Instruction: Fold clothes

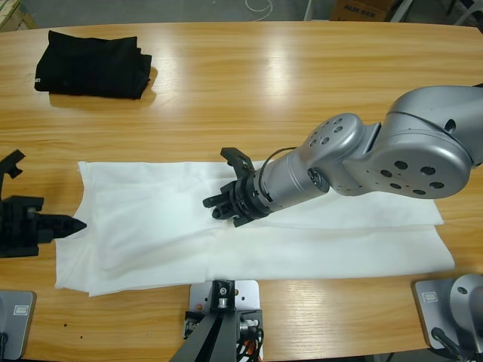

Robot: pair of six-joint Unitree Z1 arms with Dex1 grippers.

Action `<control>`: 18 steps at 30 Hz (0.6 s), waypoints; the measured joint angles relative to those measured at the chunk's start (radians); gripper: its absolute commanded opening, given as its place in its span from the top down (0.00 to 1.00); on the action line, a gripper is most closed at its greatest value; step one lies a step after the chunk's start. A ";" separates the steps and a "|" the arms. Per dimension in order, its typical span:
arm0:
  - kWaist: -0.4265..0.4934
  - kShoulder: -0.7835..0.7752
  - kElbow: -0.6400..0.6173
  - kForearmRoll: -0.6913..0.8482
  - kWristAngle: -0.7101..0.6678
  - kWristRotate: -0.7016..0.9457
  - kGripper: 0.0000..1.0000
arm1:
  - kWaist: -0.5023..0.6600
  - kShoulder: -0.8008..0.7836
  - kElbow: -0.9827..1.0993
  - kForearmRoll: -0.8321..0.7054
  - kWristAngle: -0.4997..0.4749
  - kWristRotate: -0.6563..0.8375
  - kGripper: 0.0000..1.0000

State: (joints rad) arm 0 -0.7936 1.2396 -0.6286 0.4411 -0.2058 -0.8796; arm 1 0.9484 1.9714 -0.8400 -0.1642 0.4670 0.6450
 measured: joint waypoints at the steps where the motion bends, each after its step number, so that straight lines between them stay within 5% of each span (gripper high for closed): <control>1: 0.002 0.015 -0.001 -0.008 0.000 0.000 1.00 | 0.000 0.000 0.000 0.003 0.000 0.000 1.00; 18: -0.014 0.437 0.010 -0.284 -0.028 -0.001 1.00 | 0.000 -0.001 0.005 0.033 -0.015 0.000 1.00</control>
State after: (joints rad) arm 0 -0.8080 1.6762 -0.6184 0.1570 -0.2335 -0.8805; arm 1 0.9484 1.9703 -0.8354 -0.1308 0.4522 0.6450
